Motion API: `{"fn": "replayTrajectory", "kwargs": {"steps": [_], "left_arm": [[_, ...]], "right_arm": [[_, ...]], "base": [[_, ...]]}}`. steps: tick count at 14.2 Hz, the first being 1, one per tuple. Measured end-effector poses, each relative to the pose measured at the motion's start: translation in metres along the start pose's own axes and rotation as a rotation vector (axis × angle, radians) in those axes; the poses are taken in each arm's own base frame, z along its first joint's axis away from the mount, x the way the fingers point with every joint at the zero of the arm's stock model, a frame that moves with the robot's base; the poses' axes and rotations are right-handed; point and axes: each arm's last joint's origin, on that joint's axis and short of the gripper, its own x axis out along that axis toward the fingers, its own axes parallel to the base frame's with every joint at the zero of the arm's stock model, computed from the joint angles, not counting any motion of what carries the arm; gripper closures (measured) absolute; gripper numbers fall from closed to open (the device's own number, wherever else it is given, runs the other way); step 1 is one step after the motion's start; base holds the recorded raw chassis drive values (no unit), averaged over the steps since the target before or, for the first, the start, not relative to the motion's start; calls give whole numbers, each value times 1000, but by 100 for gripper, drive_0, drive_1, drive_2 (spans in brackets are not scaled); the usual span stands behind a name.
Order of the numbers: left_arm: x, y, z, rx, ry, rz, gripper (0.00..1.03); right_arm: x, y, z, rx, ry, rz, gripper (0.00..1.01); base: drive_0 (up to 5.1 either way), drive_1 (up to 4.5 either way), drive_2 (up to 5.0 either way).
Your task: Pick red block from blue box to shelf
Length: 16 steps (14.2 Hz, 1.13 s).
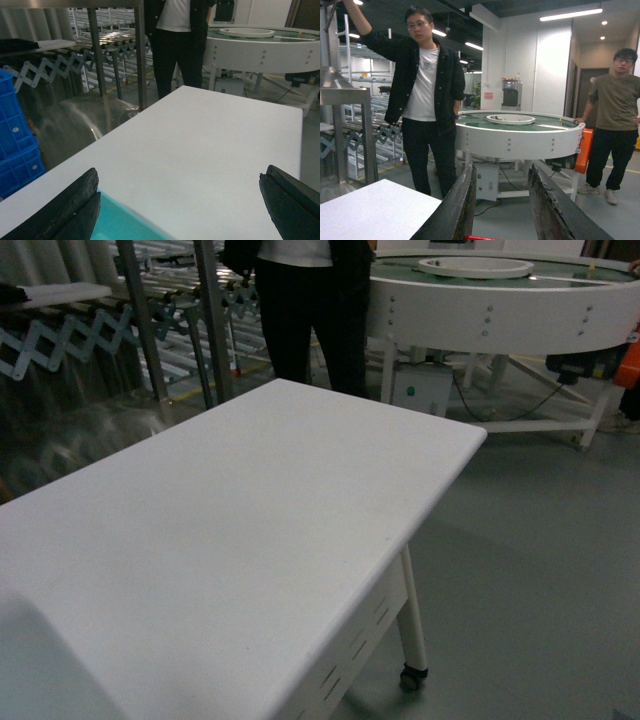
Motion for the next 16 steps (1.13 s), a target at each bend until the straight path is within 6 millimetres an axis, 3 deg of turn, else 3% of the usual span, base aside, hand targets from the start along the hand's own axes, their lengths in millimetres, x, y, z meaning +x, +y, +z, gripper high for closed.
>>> {"fn": "replayTrajectory", "kwargs": {"steps": [16], "left_arm": [[0, 0, 0, 0, 0, 0, 5]], "right_arm": [[0, 0, 0, 0, 0, 0, 74]], "base": [[-157, -157, -157]]}}
